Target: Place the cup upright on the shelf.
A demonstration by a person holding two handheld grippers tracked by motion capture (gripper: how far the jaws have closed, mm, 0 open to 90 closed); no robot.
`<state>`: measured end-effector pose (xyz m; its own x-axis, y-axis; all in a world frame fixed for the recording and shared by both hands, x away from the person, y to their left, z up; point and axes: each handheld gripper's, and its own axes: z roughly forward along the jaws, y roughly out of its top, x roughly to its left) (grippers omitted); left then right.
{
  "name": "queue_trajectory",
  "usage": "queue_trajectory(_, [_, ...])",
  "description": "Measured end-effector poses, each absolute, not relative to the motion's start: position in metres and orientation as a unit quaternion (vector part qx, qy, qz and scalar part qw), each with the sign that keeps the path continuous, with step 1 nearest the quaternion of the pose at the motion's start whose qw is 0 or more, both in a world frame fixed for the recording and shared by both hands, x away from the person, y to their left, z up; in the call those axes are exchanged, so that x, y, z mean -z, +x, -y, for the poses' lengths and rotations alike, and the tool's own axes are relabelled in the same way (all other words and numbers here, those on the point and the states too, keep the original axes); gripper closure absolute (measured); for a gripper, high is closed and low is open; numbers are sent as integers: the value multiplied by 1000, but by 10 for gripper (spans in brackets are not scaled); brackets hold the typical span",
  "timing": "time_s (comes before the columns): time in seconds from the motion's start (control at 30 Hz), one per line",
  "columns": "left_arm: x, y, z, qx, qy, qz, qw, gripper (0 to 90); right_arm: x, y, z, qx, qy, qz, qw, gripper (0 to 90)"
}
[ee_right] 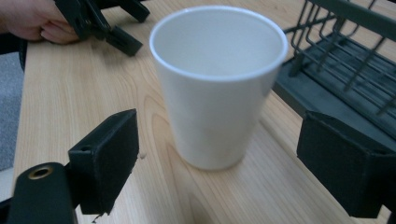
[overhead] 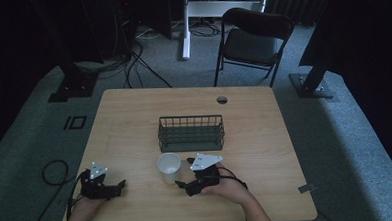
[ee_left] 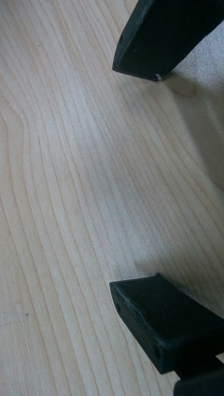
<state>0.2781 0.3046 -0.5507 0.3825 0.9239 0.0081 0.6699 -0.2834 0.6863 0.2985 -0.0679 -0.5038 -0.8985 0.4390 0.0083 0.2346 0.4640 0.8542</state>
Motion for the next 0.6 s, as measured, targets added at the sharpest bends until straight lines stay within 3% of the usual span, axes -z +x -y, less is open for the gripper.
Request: queue_trajectory(0.6, [551, 278, -305, -208, 774, -515, 305, 1, 508, 312, 37, -482, 185, -850, 103, 131])
